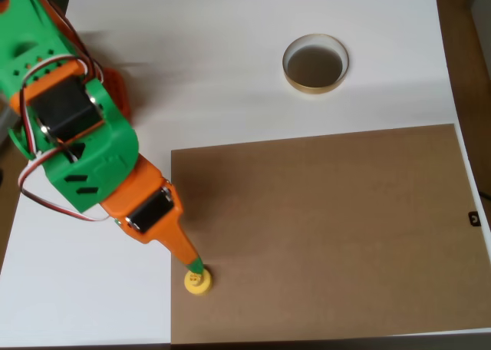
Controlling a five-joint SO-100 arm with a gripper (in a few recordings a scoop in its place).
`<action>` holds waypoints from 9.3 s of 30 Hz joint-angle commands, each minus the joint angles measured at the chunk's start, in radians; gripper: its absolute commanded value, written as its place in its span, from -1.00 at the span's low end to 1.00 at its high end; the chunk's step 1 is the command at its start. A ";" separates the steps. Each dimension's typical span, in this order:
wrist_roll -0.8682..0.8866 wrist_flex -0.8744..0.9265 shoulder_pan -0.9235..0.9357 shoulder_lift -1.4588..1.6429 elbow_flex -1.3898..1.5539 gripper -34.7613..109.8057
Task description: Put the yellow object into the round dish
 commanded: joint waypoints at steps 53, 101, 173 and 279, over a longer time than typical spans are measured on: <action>-0.046 0.110 0.049 -0.635 -0.505 -0.25; -0.044 0.164 -0.052 -0.308 -0.408 -0.52; -0.153 0.383 -1.063 -0.256 -0.376 -0.52; -0.091 0.655 -1.157 -0.655 -1.095 -0.22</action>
